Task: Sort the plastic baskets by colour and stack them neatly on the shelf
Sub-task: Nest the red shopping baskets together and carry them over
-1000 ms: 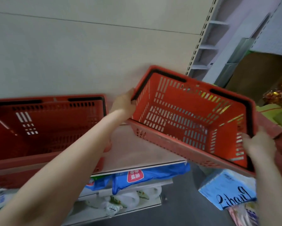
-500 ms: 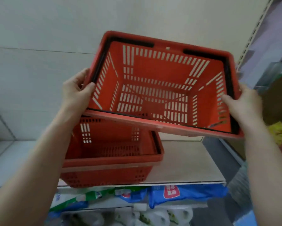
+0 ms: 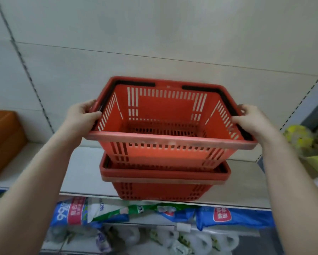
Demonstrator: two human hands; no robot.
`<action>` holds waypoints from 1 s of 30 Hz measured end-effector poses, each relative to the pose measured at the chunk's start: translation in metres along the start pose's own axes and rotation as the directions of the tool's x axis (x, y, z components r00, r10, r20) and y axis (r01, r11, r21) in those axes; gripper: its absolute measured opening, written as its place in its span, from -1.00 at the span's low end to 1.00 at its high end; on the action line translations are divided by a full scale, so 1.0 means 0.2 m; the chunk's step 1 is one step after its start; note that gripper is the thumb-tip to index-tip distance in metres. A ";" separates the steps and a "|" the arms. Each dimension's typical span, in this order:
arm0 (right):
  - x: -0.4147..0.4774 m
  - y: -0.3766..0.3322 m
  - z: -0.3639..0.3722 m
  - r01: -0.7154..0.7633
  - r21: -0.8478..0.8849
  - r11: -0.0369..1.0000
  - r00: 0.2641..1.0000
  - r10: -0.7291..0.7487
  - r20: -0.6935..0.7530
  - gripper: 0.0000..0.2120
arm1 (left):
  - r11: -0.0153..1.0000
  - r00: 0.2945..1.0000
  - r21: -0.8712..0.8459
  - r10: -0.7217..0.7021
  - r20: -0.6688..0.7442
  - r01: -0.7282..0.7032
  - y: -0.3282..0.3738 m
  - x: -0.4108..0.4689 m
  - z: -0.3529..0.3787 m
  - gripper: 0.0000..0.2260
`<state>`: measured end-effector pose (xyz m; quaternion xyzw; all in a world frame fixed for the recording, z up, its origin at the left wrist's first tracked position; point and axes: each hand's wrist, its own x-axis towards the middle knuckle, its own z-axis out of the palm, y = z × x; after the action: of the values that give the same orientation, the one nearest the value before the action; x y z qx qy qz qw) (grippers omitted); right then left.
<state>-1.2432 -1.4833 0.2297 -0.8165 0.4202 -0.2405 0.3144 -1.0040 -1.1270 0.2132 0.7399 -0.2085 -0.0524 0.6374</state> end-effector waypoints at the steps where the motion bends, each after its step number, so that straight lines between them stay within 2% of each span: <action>1: -0.01 0.02 0.04 -0.016 -0.023 1.000 0.999 0.016 0.028 -0.80 | 0.999 0.999 0.035 -0.033 0.017 0.032 -0.05 0.01 0.00 -0.63; 6: 0.00 0.17 0.28 -0.051 -0.194 0.980 0.995 0.066 0.069 -0.71 | 0.938 0.975 0.310 -0.196 0.101 0.156 -0.34 0.00 0.07 -0.75; 9: -0.01 0.29 0.42 -0.066 -0.316 0.947 0.984 0.115 0.137 -0.65 | 0.857 0.974 0.483 -0.224 0.031 0.181 -0.48 -0.01 0.12 -0.57; 11: -0.02 0.35 0.50 -0.065 -0.348 0.935 0.979 0.127 0.159 -0.50 | 0.865 0.962 0.445 -0.273 0.031 0.231 -0.50 -0.01 0.14 -0.50; 14: -0.02 0.36 0.56 -0.087 -0.428 0.900 0.982 0.149 0.113 -0.36 | 0.887 0.951 0.377 -0.306 0.050 0.266 -0.55 0.00 0.18 -0.55; 19: 0.01 0.36 0.55 -0.089 -0.466 0.880 0.983 0.154 0.102 -0.51 | 0.876 0.949 0.409 -0.309 0.068 0.256 -0.57 0.03 0.19 -0.55; 23: 0.00 0.37 0.55 -0.090 -0.469 0.879 0.986 0.144 0.080 -0.59 | 0.911 0.951 0.328 -0.294 0.097 0.249 -0.59 0.04 0.18 -0.63; 26: 0.02 0.38 0.51 -0.126 -0.367 0.922 0.976 0.181 0.118 -0.65 | 0.934 0.934 0.181 -0.333 0.129 0.308 -0.60 0.05 0.17 -0.67; 28: 0.04 0.41 0.48 -0.161 -0.153 0.975 0.964 0.189 0.187 -0.66 | 0.928 0.914 0.077 -0.372 0.161 0.364 -0.60 0.05 0.17 -0.68; 30: 0.03 0.44 0.45 -0.278 0.132 0.952 0.923 0.226 0.311 -0.66 | 0.916 0.898 0.013 -0.397 0.191 0.402 -0.60 0.06 0.17 -0.69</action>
<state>-1.2276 -1.5002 0.1065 -0.7515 0.4484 -0.1102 0.4712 -0.9759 -1.1500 0.0935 0.7498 -0.1114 -0.2551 0.6003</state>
